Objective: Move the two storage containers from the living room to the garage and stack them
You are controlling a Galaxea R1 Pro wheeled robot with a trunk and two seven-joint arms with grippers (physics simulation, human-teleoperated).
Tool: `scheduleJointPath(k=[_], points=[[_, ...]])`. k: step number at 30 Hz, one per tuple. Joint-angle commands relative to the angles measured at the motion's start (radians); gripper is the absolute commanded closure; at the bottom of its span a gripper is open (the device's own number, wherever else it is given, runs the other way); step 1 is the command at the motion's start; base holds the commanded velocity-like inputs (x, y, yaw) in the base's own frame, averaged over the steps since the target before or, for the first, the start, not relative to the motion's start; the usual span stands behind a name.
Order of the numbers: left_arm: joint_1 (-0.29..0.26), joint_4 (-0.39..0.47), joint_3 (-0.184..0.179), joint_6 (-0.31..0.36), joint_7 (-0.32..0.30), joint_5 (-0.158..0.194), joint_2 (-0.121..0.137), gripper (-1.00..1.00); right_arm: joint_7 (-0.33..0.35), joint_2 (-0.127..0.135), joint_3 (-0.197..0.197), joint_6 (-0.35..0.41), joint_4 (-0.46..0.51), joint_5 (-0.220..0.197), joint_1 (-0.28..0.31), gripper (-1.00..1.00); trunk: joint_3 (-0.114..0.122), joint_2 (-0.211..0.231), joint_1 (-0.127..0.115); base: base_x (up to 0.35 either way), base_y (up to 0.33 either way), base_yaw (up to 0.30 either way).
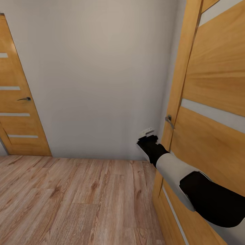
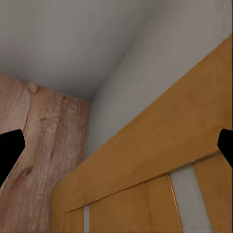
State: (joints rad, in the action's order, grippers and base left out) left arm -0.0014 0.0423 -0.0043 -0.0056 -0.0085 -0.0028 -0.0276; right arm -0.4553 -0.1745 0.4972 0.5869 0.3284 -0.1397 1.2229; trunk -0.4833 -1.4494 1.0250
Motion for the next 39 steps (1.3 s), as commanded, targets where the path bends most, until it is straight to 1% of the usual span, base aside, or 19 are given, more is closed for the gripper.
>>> scheduleJointPath(k=[1,4,10,14,17,26,27,28,29,31,37,39], points=[[0.000,0.001,0.000,-0.001,-0.001,0.000,0.000,-1.00,-0.025,0.000,0.007,0.004,0.000,-0.011,0.001,-1.00,-0.001,-0.001,0.000,0.000,0.000,0.000],[0.000,0.001,0.000,-0.001,-0.002,0.000,0.000,-1.00,-0.100,0.000,0.009,0.009,0.000,-0.013,0.001,-1.00,-0.001,-0.001,0.000,0.000,0.000,0.000],[0.000,0.001,0.000,-0.001,-0.001,0.000,0.000,-1.00,-0.140,0.000,0.009,0.017,0.000,-0.014,0.001,-1.00,-0.001,-0.001,0.000,0.000,0.000,0.000],[0.000,0.001,0.000,-0.001,-0.001,0.000,0.000,-1.00,-0.205,0.000,0.012,0.053,0.000,-0.014,0.001,-1.00,-0.001,-0.001,0.000,0.000,0.000,0.000],[0.000,0.001,0.000,-0.001,-0.001,0.000,0.000,-1.00,-0.228,0.000,0.011,0.061,0.000,-0.015,0.001,-1.00,-0.001,-0.001,0.000,0.000,0.000,0.000],[0.000,0.001,0.000,-0.001,-0.001,0.000,0.000,-1.00,-0.214,0.000,0.008,0.060,0.001,-0.015,0.001,-1.00,-0.001,-0.001,0.000,0.000,0.000,0.000],[0.000,0.001,0.000,-0.001,-0.001,0.000,0.000,-1.00,-0.214,0.000,0.008,0.060,0.001,-0.021,0.001,-1.00,-0.001,-0.001,0.000,0.000,0.000,0.000],[0.000,0.001,0.000,-0.001,-0.002,0.000,0.000,-1.00,-0.214,0.000,0.008,0.061,0.001,-0.039,0.001,-1.00,-0.001,-0.001,0.000,0.000,0.000,0.000],[0.000,0.001,0.000,-0.001,-0.001,0.000,0.000,-1.00,-0.214,0.000,0.007,0.060,0.001,-0.046,0.001,-1.00,-0.001,-0.001,0.000,0.000,0.000,0.000],[0.000,0.001,0.000,-0.001,-0.001,0.000,0.000,-1.00,-0.217,0.000,0.008,0.060,0.001,-0.048,0.001,-1.00,-0.001,-0.001,0.000,0.000,0.000,0.000],[0.000,0.001,0.000,-0.001,-0.001,-0.001,0.000,-1.00,-0.240,0.000,0.009,0.061,0.000,-0.051,0.001,-1.00,-0.001,-0.001,0.000,0.000,0.000,0.000],[0.000,0.001,0.000,-0.001,-0.001,-0.001,0.000,-1.00,-0.273,0.000,0.010,0.063,-0.001,-0.051,0.001,-1.00,-0.001,-0.001,0.000,0.000,0.000,0.000]])
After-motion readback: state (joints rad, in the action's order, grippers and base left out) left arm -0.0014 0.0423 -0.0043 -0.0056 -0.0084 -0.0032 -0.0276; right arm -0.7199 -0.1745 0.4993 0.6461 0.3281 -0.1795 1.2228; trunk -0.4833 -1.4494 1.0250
